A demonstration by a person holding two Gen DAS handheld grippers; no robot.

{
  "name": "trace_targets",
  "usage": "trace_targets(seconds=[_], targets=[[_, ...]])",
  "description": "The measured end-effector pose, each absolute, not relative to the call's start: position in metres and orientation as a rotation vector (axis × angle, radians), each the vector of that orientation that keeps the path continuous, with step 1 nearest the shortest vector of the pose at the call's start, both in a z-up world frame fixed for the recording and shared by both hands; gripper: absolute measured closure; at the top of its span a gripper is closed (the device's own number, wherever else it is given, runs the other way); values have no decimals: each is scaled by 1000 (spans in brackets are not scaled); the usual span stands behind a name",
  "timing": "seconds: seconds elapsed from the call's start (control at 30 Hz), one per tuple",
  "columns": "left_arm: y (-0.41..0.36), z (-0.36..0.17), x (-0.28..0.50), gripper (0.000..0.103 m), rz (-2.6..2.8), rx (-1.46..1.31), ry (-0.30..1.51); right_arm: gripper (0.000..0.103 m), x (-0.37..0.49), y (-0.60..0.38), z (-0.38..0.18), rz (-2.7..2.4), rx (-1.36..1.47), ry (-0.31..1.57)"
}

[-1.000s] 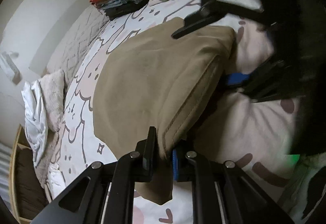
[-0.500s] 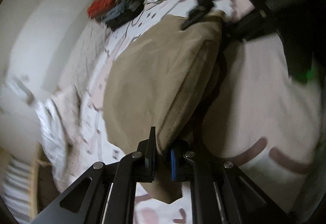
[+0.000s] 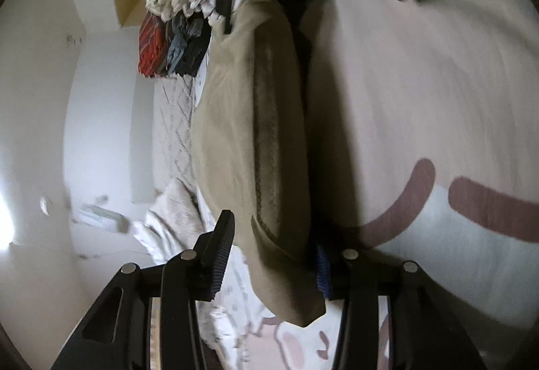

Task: Fold clothes
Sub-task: 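Lift the folded trousers with both grippers and carry them onto the clothes stack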

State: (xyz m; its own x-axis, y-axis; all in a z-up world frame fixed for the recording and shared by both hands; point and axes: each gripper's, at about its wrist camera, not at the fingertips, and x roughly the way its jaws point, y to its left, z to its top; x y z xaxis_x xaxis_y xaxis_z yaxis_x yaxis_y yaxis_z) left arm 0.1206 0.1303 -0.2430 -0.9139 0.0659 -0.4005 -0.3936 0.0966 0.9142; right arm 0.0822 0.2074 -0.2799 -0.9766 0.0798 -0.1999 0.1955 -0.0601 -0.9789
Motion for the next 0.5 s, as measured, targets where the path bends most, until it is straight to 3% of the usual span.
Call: trace_targets(seconds=[0.2, 0.4, 0.5], targets=[[129, -254, 112, 64, 1883, -331, 2120, 75, 67, 202, -283, -2204, 329, 2158], [124, -255, 102, 79, 1889, -353, 2083, 75, 62, 202, -282, -2134, 327, 2180], [122, -247, 88, 81, 1892, -435, 2024, 85, 55, 202, -279, -2026, 420, 2176]])
